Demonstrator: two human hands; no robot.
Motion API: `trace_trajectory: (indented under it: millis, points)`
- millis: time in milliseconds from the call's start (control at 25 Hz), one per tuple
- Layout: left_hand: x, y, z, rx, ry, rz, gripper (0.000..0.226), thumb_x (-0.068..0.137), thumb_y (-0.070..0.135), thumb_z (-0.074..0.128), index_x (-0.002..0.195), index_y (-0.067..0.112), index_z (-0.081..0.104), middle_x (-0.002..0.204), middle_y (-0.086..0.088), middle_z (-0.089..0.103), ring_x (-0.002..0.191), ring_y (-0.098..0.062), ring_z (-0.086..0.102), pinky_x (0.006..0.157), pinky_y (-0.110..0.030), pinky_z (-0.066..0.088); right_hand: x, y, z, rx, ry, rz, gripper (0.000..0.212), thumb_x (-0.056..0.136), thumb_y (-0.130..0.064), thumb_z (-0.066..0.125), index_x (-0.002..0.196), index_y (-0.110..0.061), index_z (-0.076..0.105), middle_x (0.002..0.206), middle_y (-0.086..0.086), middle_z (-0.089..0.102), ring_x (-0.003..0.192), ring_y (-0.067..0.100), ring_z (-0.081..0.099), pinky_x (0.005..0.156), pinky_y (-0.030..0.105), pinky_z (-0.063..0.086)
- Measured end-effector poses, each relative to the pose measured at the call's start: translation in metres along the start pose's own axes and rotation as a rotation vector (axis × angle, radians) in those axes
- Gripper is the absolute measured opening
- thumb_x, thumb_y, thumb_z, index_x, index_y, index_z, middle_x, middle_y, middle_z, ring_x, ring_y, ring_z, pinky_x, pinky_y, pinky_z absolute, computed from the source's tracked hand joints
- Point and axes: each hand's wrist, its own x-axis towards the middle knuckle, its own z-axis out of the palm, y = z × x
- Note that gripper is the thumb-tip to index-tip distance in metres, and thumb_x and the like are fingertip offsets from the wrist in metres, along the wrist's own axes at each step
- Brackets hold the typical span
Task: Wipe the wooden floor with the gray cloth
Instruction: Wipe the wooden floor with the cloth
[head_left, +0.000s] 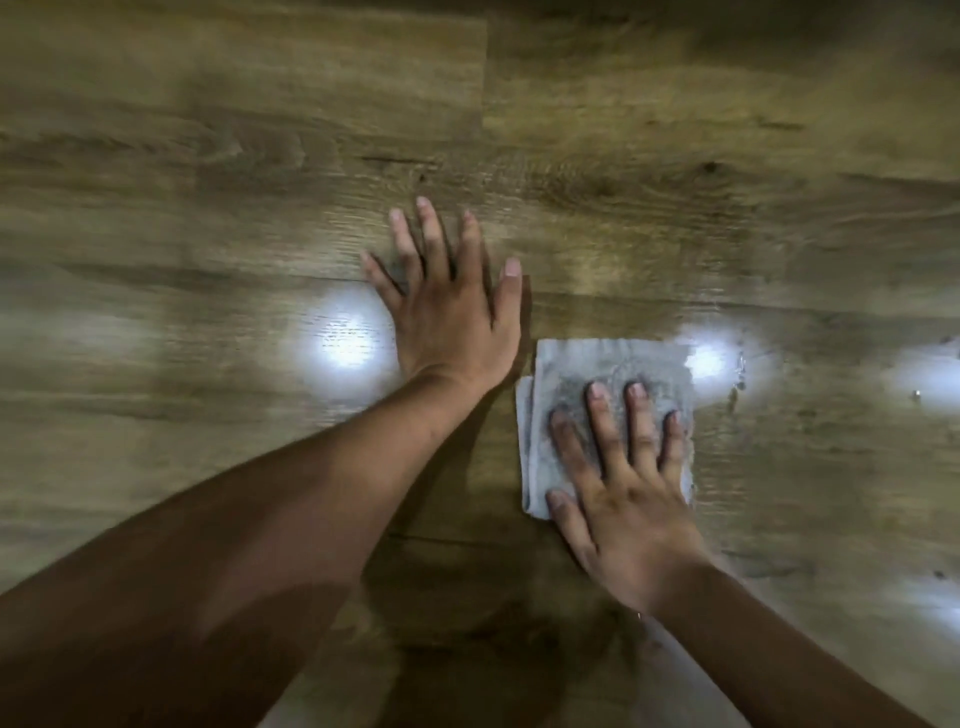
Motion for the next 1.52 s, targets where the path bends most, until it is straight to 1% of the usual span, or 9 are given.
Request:
trace_trajectory:
  millis: [160,320,440,600,800,1040,1200,1400,1520]
  points:
    - [-0.01,-0.013,-0.002,-0.398,0.183,0.108,0.067,0.096,0.046,0.024,0.15,0.011,0.041,0.158,-0.011,0.039,0.151,-0.034,0.023,0.121,-0.061,0.001,0.123,0.037,-0.046,-0.012,0.077,0.092,0.073,0.089,-0.061,0.011,0.153,-0.035,-0.01,0.164,0.007,-0.015,0.147,0.038,-0.019,0.114,0.061,-0.009]
    - [-0.017,-0.022,0.0,-0.672,0.298,0.181,0.053,0.101,0.025,0.036,0.141,-0.009,0.044,0.152,-0.031,0.037,0.143,-0.04,0.038,0.114,-0.064,0.028,0.239,0.054,-0.079,-0.051,-0.022,0.085,0.046,0.101,-0.022,0.038,0.142,-0.002,0.037,0.143,0.033,0.039,0.133,0.051,0.035,0.106,0.053,0.031]
    - [-0.02,-0.025,-0.004,-0.683,0.273,0.189,0.053,0.101,0.025,0.038,0.142,-0.009,0.043,0.153,-0.031,0.034,0.144,-0.04,0.036,0.114,-0.062,0.029,0.249,0.052,-0.084,0.025,0.07,0.15,0.046,0.105,-0.031,0.026,0.142,-0.008,0.04,0.147,0.027,0.039,0.137,0.042,0.035,0.11,0.045,0.026]
    - [-0.023,-0.024,-0.005,-0.585,0.209,0.315,0.056,0.099,0.026,0.052,0.142,-0.008,0.044,0.152,-0.03,0.037,0.144,-0.039,0.038,0.114,-0.061,0.028,0.11,-0.014,-0.02,0.016,0.292,0.25,0.06,0.102,-0.045,0.022,0.157,-0.027,0.008,0.165,0.01,0.0,0.151,0.035,-0.003,0.12,0.056,0.005]
    - [-0.021,-0.026,-0.001,-0.62,0.247,0.363,0.05,0.094,0.023,0.058,0.133,-0.008,0.054,0.146,-0.029,0.047,0.138,-0.04,0.045,0.112,-0.062,0.032,-0.107,-0.1,0.051,0.134,0.021,0.196,0.077,0.084,-0.052,0.049,0.153,-0.036,0.021,0.164,0.003,0.014,0.148,0.038,0.02,0.113,0.063,0.02]
    - [-0.018,-0.025,-0.002,-0.57,0.219,0.319,0.046,0.095,0.022,0.047,0.13,-0.006,0.059,0.146,-0.029,0.046,0.142,-0.043,0.039,0.118,-0.062,0.022,0.11,-0.003,-0.025,0.161,0.206,0.254,0.071,0.088,-0.061,0.017,0.154,-0.04,0.004,0.165,0.002,-0.004,0.151,0.033,-0.008,0.118,0.06,-0.001]
    - [-0.02,-0.034,-0.008,-0.366,0.048,0.396,0.064,0.094,0.039,0.037,0.149,0.006,0.042,0.16,-0.02,0.03,0.151,-0.039,0.018,0.121,-0.061,-0.001,0.235,0.086,-0.074,0.219,0.194,0.277,0.065,0.092,-0.061,0.025,0.152,-0.044,0.008,0.165,-0.001,0.0,0.151,0.03,-0.005,0.118,0.057,-0.003]
    - [-0.025,-0.055,-0.006,0.245,-0.03,0.367,0.071,0.092,0.05,0.03,0.156,0.019,0.026,0.166,-0.017,0.012,0.153,-0.04,0.004,0.119,-0.067,-0.002,0.063,-0.002,0.009,0.183,0.403,0.398,0.056,0.099,-0.049,0.026,0.154,-0.035,0.024,0.164,0.002,0.014,0.151,0.032,0.007,0.119,0.058,0.011]
    - [-0.026,-0.05,-0.003,0.264,-0.013,0.368,0.071,0.09,0.047,0.031,0.155,0.017,0.028,0.166,-0.018,0.013,0.153,-0.042,0.005,0.12,-0.066,0.001,-0.101,-0.088,0.053,0.173,0.214,0.347,0.057,0.093,-0.048,0.04,0.148,-0.034,0.037,0.163,0.005,0.018,0.148,0.037,0.02,0.112,0.065,0.022]
